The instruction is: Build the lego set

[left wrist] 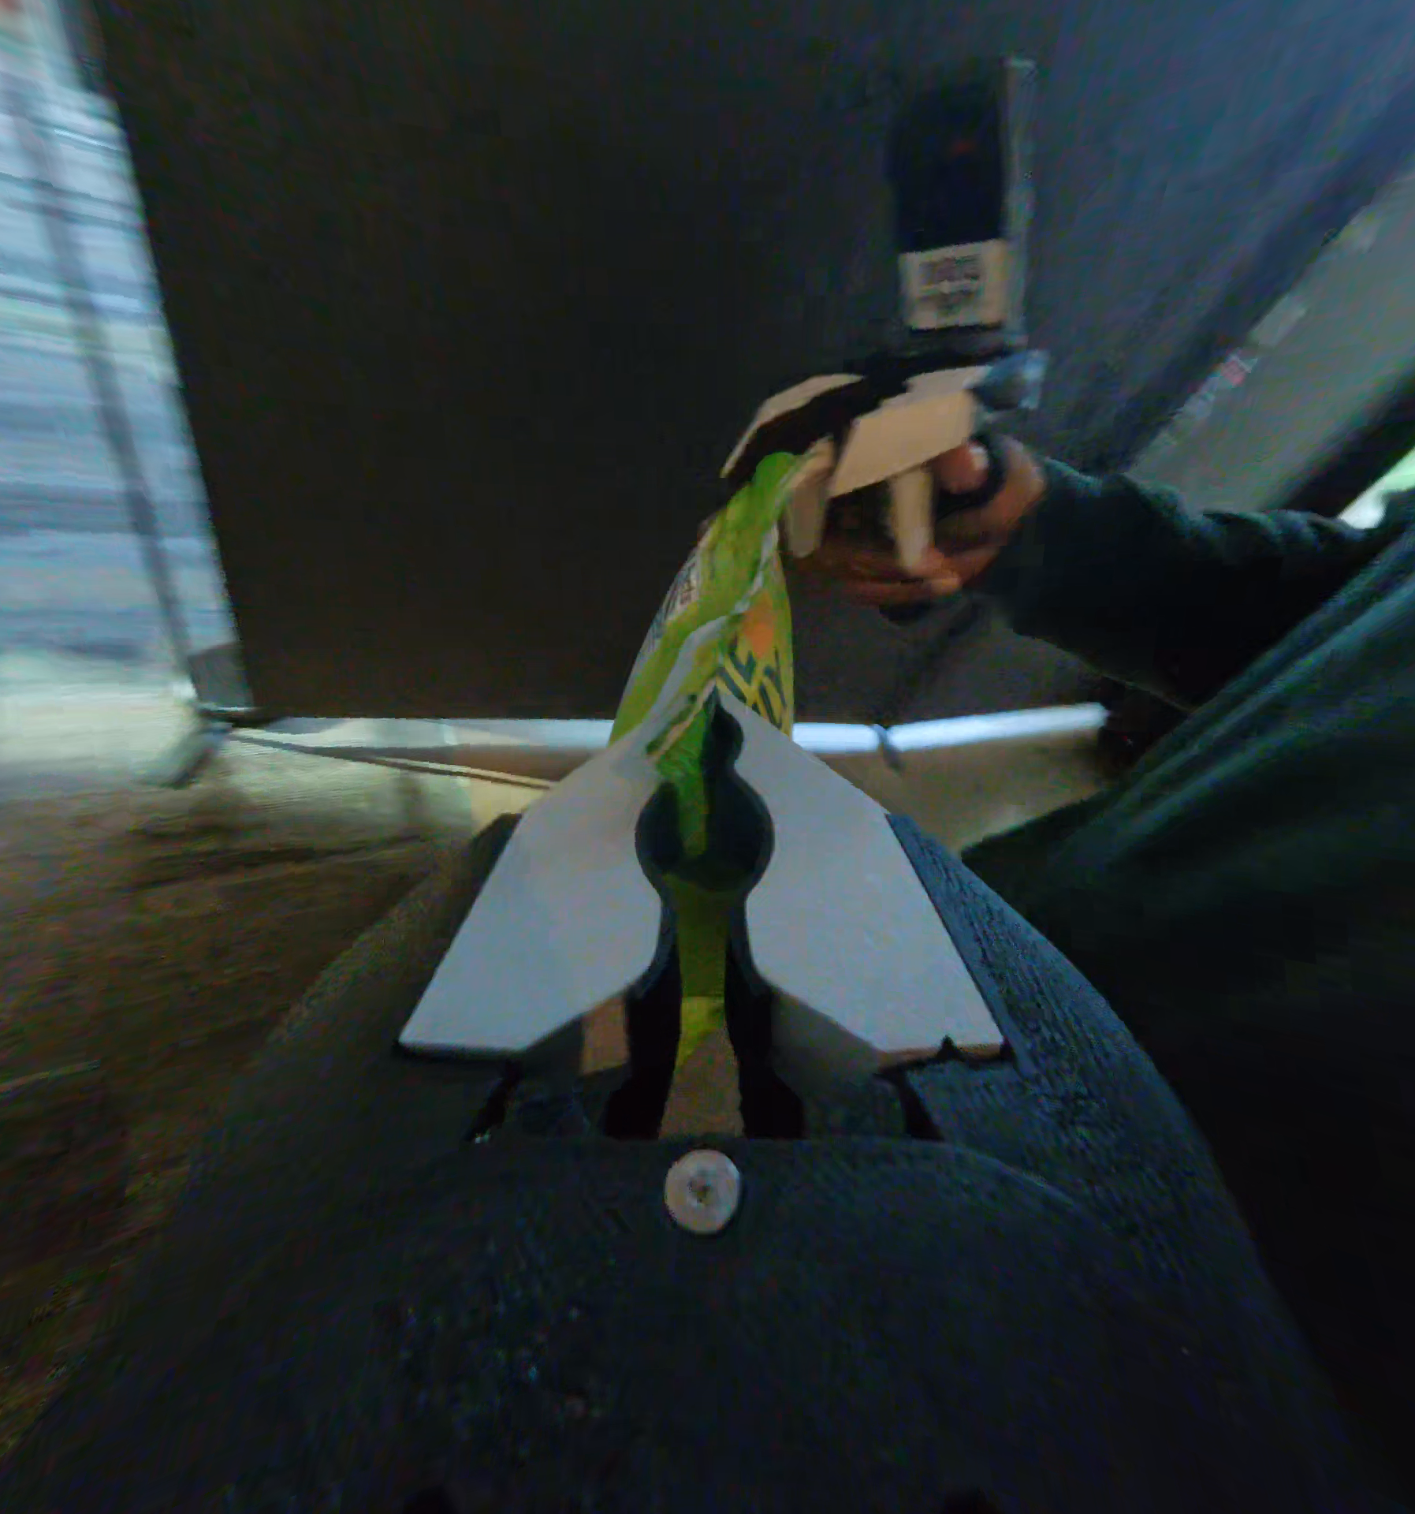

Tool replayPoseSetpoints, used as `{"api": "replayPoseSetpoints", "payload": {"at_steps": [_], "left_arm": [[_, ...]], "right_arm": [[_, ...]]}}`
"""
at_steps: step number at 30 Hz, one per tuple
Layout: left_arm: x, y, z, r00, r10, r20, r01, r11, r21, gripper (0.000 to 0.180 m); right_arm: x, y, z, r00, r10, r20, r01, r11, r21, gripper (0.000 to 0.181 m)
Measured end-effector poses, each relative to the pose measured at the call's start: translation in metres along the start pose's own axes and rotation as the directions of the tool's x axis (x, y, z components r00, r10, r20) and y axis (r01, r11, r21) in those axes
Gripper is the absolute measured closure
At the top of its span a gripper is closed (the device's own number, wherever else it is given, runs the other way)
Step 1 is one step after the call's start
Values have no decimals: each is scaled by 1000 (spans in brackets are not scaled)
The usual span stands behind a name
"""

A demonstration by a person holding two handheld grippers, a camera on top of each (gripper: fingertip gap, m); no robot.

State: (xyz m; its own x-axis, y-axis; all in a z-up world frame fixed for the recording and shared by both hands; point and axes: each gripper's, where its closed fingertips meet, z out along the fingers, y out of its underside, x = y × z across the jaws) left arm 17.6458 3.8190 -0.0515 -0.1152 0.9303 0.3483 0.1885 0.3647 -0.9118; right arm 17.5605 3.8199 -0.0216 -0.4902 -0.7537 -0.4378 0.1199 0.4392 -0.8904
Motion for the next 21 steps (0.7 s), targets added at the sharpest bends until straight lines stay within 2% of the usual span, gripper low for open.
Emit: {"api": "replayPoseSetpoints", "payload": {"at_steps": [2,4,8,10,12,17,21], "left_arm": [[-85,-8,17,996,-58,70,54,997,54,180],[-171,-20,37,989,-108,106,98,991,97,180],[-339,-70,89,985,-137,102,129,988,81,180],[-408,-119,122,993,-105,61,102,994,50,180],[-466,-175,157,999,-30,12,30,1000,8,180],[-603,-285,248,992,120,-43,-124,988,-88,180],[-733,-335,322,993,111,51,-108,993,-49,180]], "right_arm": [[90,-25,10,993,-18,-115,22,999,33,135],[178,-42,16,970,11,-243,16,994,111,130],[338,-80,11,886,228,-404,-115,952,284,127],[397,-110,4,841,309,-445,-156,925,348,128],[454,-140,-2,807,285,-517,-123,938,325,130],[606,-199,-1,698,83,-712,4,993,120,130],[764,-237,19,641,-31,-767,89,995,34,129]]}}
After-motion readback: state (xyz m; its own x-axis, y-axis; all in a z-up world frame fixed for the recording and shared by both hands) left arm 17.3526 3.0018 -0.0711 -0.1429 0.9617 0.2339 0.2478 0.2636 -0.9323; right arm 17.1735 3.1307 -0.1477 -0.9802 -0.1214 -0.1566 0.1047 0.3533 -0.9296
